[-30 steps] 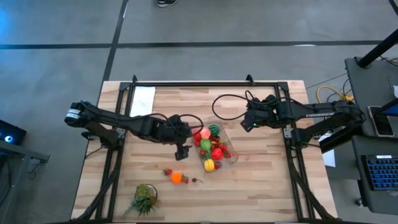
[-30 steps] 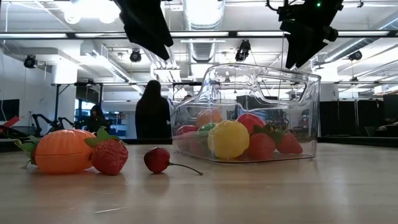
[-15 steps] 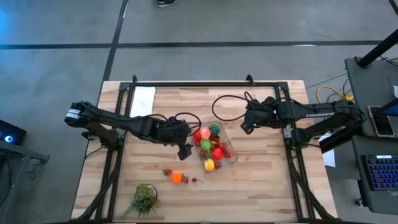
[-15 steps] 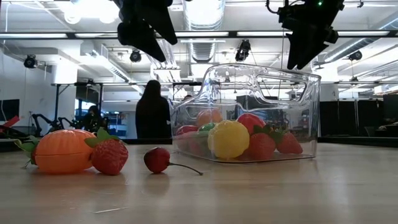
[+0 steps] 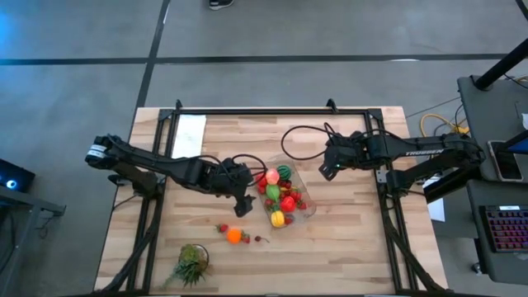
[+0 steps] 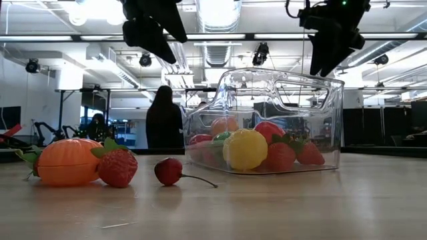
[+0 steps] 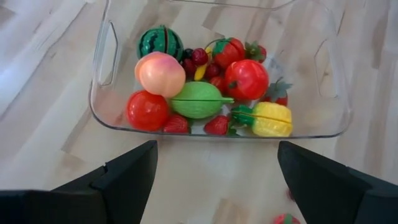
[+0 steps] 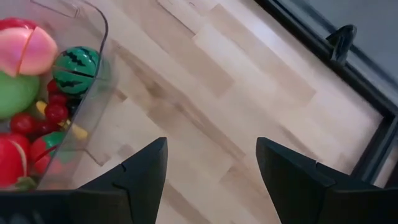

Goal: Pick and placing Produce into tupperware
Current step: Put the red cherry into the transparent bin

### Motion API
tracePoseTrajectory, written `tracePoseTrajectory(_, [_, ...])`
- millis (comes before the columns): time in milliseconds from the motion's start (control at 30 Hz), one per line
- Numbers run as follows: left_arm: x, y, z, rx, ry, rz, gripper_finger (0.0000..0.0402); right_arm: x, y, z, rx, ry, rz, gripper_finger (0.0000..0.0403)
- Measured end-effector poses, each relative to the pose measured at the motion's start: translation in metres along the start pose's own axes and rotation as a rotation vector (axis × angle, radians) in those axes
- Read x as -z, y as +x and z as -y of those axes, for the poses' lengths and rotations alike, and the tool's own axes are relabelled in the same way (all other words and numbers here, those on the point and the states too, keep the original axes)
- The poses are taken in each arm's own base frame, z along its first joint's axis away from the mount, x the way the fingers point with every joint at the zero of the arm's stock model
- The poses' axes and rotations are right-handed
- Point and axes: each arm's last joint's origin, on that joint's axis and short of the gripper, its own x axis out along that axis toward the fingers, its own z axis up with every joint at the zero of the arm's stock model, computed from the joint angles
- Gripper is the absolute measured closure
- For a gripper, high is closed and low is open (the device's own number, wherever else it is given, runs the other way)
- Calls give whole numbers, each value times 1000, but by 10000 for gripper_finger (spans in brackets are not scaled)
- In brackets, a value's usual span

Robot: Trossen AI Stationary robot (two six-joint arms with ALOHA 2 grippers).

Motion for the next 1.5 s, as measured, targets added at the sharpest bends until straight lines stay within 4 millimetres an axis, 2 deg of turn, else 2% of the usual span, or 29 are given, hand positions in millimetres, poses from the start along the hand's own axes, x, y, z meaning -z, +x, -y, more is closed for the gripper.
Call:
tracePoseTrajectory(300, [7,2,-4,-51,246,-43,85,0,0,0,-6,208,-1,165])
tracePoseTrajectory(633, [16,3,-11,-99,285,-131,85,-3,0,-3,-31,267,22,165])
tracePoseTrajectory(833, [17,4,-11,-100,291,-135,85,-3,0,-3,-36,431,23,165])
tracePoseTrajectory(1033, [22,7,-13,-103,365,-155,85,-4,0,-4,-43,461,32,165])
tracePoseTrajectory(1333, [38,17,-19,-103,478,-227,85,-3,1,-4,-43,600,24,165])
tracePoseTrajectory(1500, [39,16,-14,-78,506,-224,85,1,4,-4,-36,586,12,165])
